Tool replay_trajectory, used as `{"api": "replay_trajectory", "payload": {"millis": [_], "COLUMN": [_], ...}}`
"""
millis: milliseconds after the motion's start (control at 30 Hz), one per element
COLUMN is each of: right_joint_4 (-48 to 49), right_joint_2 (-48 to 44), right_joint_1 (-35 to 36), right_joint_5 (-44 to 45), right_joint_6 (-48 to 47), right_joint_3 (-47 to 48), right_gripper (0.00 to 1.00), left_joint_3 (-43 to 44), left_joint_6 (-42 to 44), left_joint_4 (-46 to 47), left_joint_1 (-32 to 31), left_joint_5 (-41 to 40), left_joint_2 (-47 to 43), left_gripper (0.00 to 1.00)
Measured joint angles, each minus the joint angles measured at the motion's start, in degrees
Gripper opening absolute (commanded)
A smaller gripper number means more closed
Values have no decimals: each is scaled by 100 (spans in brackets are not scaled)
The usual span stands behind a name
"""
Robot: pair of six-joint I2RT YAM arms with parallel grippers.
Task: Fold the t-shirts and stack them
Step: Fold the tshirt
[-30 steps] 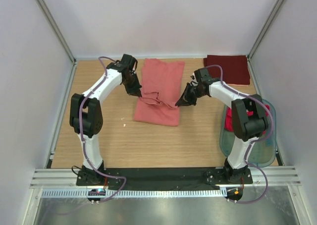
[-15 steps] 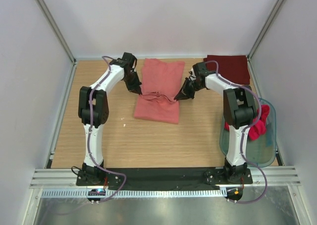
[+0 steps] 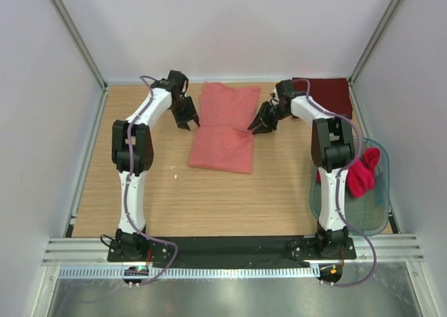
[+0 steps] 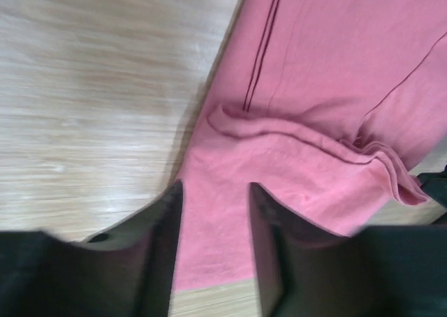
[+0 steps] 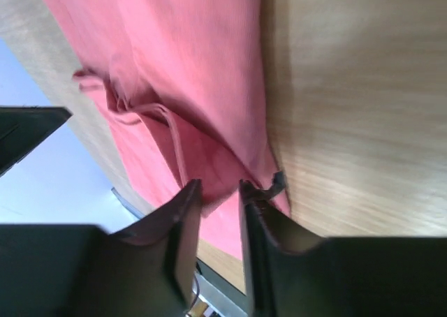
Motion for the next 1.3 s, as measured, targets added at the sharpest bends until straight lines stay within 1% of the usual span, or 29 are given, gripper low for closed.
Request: {"api": "replay_trajectory", "payload": {"millis": [100, 133, 200, 233, 300, 367, 400, 433, 533, 600, 667, 767, 1000, 1167, 1300], "right_joint_4": [-446, -654, -1019, -1126, -1187, -1123, -1047, -1051, -756, -557, -310, -20, 417, 546, 590], "right_joint_2": [258, 306, 275, 199, -90, -610, -984, -1071, -1663, -1853, -1908, -1908, -1904, -1893, -1891], "right_joint_1": [-111, -144, -188, -219, -245, -197, -138, -74, 284, 531, 704, 752, 726, 752, 774], "right_joint_5": [177, 319, 553, 619, 669, 614, 549, 533, 332, 232, 125, 74, -24, -2, 28], "right_joint_6": [-306, -468, -767, -892, -1078, -1174, -1237, -1241, -1266, -1276, -1270, -1261, -1198, -1180, -1178], "right_joint_3": [634, 841, 1113, 1137, 874, 144, -437, -575, -1718, -2308, -2739, -3217, -3298, -3298, -3300], "right_gripper": [45, 49, 53, 56, 58, 60, 61, 61, 61, 61, 61, 61, 56, 56, 50], "left_joint_3": [323, 380, 229, -46, -748, -1550, -1937, -2286, -3121, -3560, -3810, -3956, -3991, -4061, -4301], "left_joint_6": [162, 232, 431, 540, 774, 955, 1056, 1121, 1296, 1401, 1495, 1569, 1694, 1694, 1711], "left_joint_4": [-116, -120, -46, 83, 216, 428, 546, 632, 962, 1152, 1298, 1491, 1888, 1937, 1954], "left_joint_1": [48, 61, 76, 85, 98, 105, 107, 107, 101, 101, 101, 85, 31, -4, -35], "left_joint_5": [-164, -221, -297, -280, -129, 186, 358, 511, 879, 1056, 1226, 1340, 1473, 1528, 1521], "left_joint_2": [33, -13, -227, -459, -981, -1528, -1746, -1921, -2210, -2297, -2306, -2306, -2234, -2076, -2076], "left_gripper": [56, 58, 61, 61, 61, 61, 61, 61, 61, 61, 61, 61, 54, 54, 55]}}
